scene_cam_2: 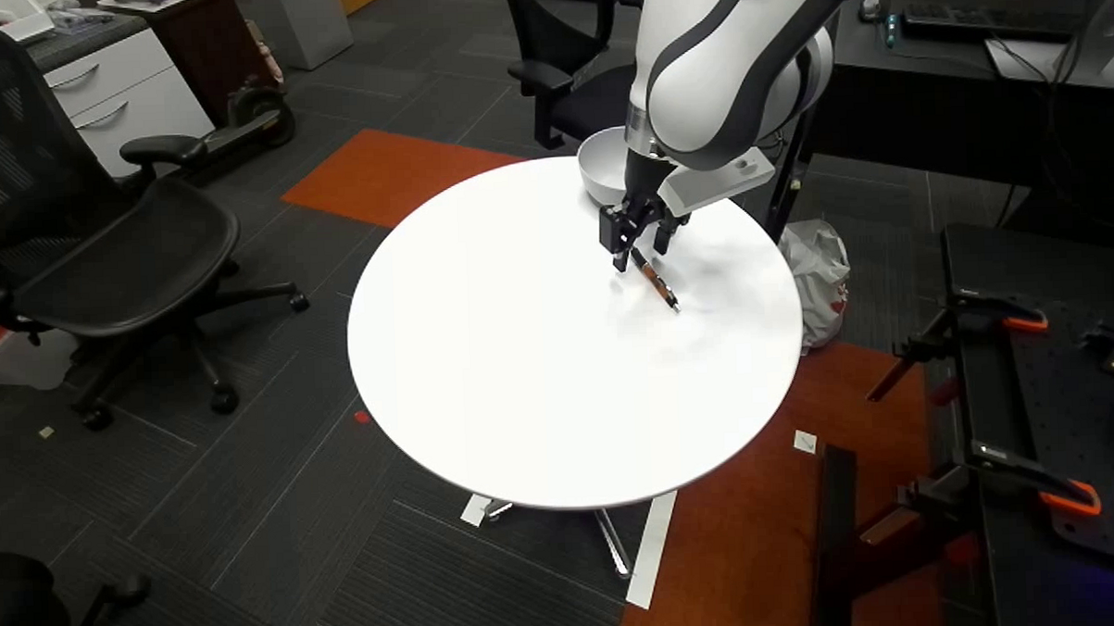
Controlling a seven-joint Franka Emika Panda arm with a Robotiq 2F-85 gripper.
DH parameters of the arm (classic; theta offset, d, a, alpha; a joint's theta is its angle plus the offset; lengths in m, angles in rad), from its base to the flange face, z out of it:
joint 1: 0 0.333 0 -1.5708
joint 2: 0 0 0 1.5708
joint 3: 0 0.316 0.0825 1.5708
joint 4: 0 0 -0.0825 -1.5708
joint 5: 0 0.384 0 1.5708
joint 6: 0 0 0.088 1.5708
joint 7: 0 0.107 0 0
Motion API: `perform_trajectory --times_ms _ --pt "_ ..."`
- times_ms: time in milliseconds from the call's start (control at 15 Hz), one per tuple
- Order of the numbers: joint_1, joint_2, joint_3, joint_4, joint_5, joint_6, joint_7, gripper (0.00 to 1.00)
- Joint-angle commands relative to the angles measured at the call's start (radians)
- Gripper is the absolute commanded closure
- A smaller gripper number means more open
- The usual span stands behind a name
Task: Put the pen in the bowl
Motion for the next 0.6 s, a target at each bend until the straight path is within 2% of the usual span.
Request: perform_trajectory --times_ms 0,333,400,533 --pt "0.006 0.011 -0.004 0.015 -0.021 0.002 0.05 0.58" --pt "0.007 0.011 -0.005 0.013 -0.019 0.004 0.06 0.95" --pt "0.007 0.012 -0.006 0.016 -0.02 -0.001 0.061 0.99" --pt "0.006 0.011 -0.002 0.027 -0.032 -0.022 0.043 0.98"
